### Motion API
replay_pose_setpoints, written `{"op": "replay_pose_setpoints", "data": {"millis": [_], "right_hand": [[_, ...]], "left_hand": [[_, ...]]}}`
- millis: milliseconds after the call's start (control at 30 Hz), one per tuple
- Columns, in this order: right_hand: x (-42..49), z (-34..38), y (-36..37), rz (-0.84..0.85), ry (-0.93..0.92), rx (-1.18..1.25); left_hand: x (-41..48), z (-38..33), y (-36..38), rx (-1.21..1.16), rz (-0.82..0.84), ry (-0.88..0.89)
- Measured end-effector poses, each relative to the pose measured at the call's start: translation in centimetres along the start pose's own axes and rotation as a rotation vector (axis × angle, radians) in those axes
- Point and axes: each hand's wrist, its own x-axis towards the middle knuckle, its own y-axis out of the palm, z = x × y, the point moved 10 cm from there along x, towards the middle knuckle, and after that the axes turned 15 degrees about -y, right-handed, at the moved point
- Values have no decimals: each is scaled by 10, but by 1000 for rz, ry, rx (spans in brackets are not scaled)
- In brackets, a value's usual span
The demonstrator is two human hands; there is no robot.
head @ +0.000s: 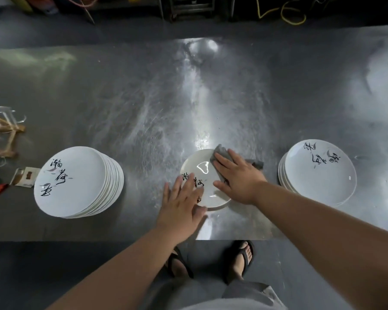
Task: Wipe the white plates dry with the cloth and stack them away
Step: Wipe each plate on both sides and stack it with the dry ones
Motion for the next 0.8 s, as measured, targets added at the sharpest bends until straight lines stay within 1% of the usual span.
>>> {"op": "replay_pose_setpoints", "data": {"millis": [67, 133, 200, 233, 300, 333, 467, 533, 633, 700, 800], "right_hand": [[-5, 1, 2, 16, 9, -7], [-24, 6, 19, -12, 119, 68], [-49, 29, 44, -39, 213, 111], [-60, 48, 57, -27, 222, 125], [-75, 79, 75, -11, 189, 134], [-77, 82, 78, -7, 173, 132], [-51, 29, 46, -90, 196, 135], [-36, 7, 35, -88, 227, 158], [-37, 28, 46, -71, 211, 138], [-54, 50, 62, -67, 173, 73], [-74, 52, 55, -197, 38, -47]], "left_hand": [[18, 9, -6, 11, -29, -23], [27, 16, -2, 23, -26, -43], [28, 18, 3, 17, -26, -61], [27, 18, 5, 16, -20, -74], [26, 18, 7, 18, -13, -99], [27, 18, 6, 12, -6, -109], [25, 17, 4, -26, 8, -143], [23, 15, 5, -38, 4, -174], [22, 14, 5, -45, 25, -225], [22, 14, 6, -34, 51, -236], [21, 14, 2, -4, 90, -225]]}}
